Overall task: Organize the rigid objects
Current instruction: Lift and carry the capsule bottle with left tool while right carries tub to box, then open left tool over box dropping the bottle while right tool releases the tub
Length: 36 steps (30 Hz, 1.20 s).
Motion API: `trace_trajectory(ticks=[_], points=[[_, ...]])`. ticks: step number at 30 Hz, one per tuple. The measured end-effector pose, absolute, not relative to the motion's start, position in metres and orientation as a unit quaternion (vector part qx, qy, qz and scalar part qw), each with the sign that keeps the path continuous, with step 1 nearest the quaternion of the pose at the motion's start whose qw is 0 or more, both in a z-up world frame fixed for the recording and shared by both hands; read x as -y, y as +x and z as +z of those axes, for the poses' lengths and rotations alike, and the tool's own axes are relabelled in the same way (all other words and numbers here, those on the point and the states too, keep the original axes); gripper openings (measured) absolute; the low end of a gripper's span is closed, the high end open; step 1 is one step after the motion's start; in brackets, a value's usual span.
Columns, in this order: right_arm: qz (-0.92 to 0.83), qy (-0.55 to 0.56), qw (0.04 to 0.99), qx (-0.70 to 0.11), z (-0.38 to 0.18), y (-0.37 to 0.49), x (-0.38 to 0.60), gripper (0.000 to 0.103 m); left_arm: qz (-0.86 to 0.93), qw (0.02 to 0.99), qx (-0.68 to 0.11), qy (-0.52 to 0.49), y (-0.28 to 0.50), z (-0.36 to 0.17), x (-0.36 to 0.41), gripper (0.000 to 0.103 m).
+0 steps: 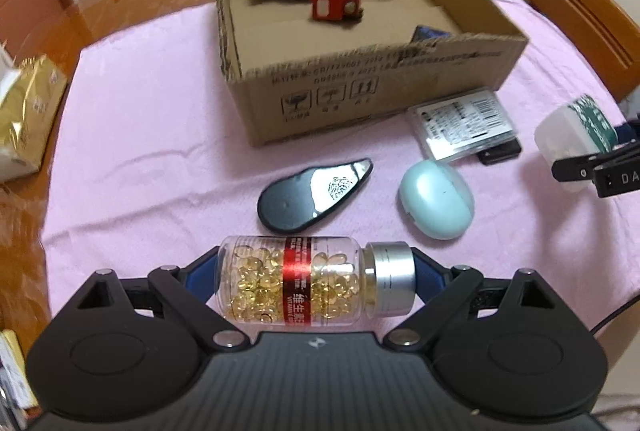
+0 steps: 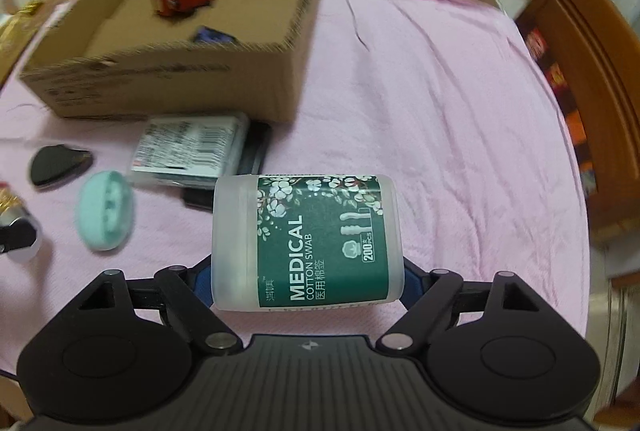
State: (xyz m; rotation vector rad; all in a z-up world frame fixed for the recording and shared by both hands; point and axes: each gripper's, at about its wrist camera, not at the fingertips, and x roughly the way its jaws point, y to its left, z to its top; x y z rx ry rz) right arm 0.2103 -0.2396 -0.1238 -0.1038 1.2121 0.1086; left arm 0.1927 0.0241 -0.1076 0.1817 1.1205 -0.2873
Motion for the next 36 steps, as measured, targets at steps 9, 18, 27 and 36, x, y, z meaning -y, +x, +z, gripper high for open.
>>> trace_trajectory(ticks=[9, 18, 27, 36], points=[[0.126, -0.069, 0.84, -0.522, -0.07, 0.207, 0.229, 0.086, -0.163, 0.863, -0.466, 0.107, 0.207, -0.05, -0.018, 0.093], [0.142, -0.079, 0.863, -0.479, -0.04, 0.227, 0.221, 0.086, -0.166, 0.89, -0.413, 0.096, 0.258, -0.025, 0.004, 0.093], [0.148, -0.079, 0.876, -0.451, -0.021, 0.252, 0.214, 0.086, -0.127, 0.905, -0.397, 0.078, 0.301, -0.048, 0.014, 0.093], [0.155, -0.087, 0.873, -0.455, -0.028, 0.266, 0.207, 0.086, -0.103, 0.911, -0.395, 0.064, 0.282, -0.053, -0.004, 0.095]])
